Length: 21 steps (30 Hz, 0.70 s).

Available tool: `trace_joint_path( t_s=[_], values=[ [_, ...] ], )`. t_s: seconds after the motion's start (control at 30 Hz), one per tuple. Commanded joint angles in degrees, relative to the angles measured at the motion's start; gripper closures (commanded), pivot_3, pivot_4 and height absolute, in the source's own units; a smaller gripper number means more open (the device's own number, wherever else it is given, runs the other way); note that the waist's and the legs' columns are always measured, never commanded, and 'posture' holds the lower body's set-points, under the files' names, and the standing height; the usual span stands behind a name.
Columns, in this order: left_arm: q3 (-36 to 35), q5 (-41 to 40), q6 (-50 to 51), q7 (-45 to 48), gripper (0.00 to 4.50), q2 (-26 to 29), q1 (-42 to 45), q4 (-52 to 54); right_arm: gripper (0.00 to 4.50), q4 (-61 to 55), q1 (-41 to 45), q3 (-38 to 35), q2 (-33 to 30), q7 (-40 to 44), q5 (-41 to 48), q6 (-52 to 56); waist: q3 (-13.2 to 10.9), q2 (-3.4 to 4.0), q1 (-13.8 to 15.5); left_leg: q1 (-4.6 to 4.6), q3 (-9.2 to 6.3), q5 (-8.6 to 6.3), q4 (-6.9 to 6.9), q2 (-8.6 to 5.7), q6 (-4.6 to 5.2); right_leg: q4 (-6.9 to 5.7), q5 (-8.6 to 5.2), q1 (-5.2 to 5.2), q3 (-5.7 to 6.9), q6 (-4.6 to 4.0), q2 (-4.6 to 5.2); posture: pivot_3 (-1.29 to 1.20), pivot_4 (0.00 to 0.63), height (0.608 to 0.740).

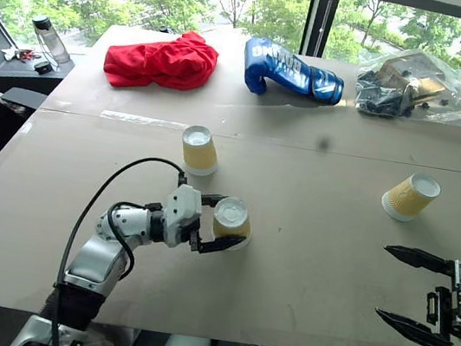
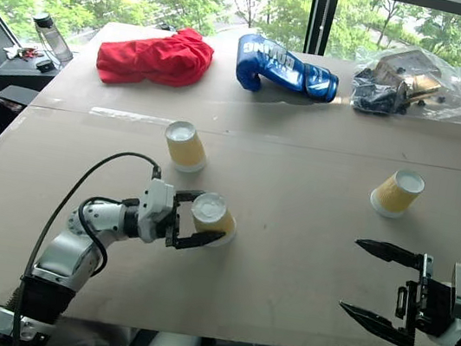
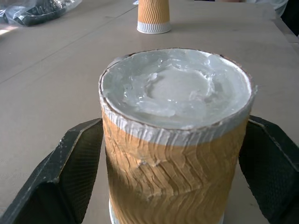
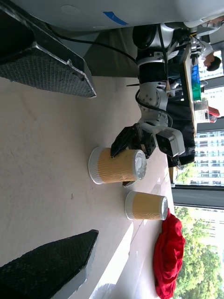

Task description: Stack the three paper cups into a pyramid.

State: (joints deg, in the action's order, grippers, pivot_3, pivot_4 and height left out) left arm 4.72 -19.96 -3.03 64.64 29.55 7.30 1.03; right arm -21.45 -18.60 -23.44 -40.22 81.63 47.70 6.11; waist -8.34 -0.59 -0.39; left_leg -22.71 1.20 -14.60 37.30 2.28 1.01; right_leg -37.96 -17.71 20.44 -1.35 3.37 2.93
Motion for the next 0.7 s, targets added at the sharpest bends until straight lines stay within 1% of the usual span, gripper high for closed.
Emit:
trace_joint_path(
  t_s=[0.03, 0.1, 0.23, 0.3, 0.47, 0.5, 0.63, 0.7],
  values=[
    [-0.4, -0.9, -0.2, -0.3, 2.09, -0.3, 1.2, 1.4, 0.0, -0.4, -0.1, -0.8, 0.2, 0.8, 0.3, -0.8, 0.0, 0.0, 0.0, 0.0, 0.0, 0.0, 0.0, 0.0, 0.0, 0.0, 0.0, 0.0, 0.0, 0.0, 0.0, 0.0, 0.15, 0.74],
    [-0.3, -0.3, -0.3, -0.8, 2.59, -0.4, 1.5, 1.4, 0.0, -0.1, 0.0, -0.8, 0.2, 1.0, 0.2, -1.0, 0.0, 0.0, 0.0, 0.0, 0.0, 0.0, 0.0, -0.01, 0.0, 0.0, 0.0, 0.0, 0.0, 0.0, 0.0, 0.0, 0.15, 0.74],
    [-0.6, -1.5, 2.4, -2.9, 2.59, -1.7, 3.3, 2.1, 0.0, 0.4, -0.1, -1.0, 0.4, 1.1, 0.1, -1.2, 0.0, 0.0, 0.0, 0.0, 0.0, 0.0, 0.01, -0.01, 0.0, 0.0, 0.0, 0.0, 0.0, 0.0, 0.0, 0.0, 0.15, 0.74],
    [-0.1, -0.8, 3.2, -4.7, 2.59, -3.2, 5.5, 1.7, 0.0, 0.8, 0.3, -1.2, 0.9, 0.5, 0.3, -1.4, 0.0, -0.02, 0.3, -0.01, -0.01, 0.0, 0.01, -0.01, 0.0, 0.0, 0.0, 0.0, 0.01, 0.01, 0.0, 0.0, 0.15, 0.74],
    [2.9, 3.8, 5.4, -11.8, 2.59, -9.5, 13.2, -2.9, 0.0, 2.0, 3.3, -1.5, 2.5, -3.1, 0.8, -0.8, 0.0, -0.03, 1.0, -0.02, -0.04, 0.0, 0.12, -0.1, 0.0, -0.03, 0.01, -0.04, 0.05, 0.02, -0.02, 0.0, 0.15, 0.74],
    [3.6, 4.6, 5.2, -12.6, 2.59, -10.9, 14.5, -4.1, 0.0, 2.2, 4.0, -1.6, 3.0, -4.3, 0.8, -0.8, 0.0, -0.04, 1.1, -0.03, -0.05, 0.0, 0.15, -0.13, 0.0, -0.03, 0.02, -0.04, 0.05, 0.03, -0.03, 0.0, 0.15, 0.74],
    [7.0, 9.6, 3.9, -18.2, 2.59, -17.6, 20.7, -12.7, 0.0, 2.6, 7.7, -1.1, 6.5, -17.2, -4.0, -0.4, 0.0, -0.06, 1.1, -0.03, -0.04, 0.01, 0.13, -0.14, -0.01, 0.01, 0.02, -0.04, -0.01, 0.04, -0.08, 0.0, 0.15, 0.74],
    [7.5, 12.4, 2.9, -21.7, 2.59, -20.4, 23.9, -18.6, 0.0, 2.2, 8.7, -0.4, 7.3, -21.8, -5.5, 1.3, 0.0, -0.05, 1.2, -0.08, -0.08, 0.01, 0.13, -0.14, -0.01, -0.03, 0.02, 0.02, 0.04, 0.04, -0.11, 0.0, 0.15, 0.74]
  ],
)
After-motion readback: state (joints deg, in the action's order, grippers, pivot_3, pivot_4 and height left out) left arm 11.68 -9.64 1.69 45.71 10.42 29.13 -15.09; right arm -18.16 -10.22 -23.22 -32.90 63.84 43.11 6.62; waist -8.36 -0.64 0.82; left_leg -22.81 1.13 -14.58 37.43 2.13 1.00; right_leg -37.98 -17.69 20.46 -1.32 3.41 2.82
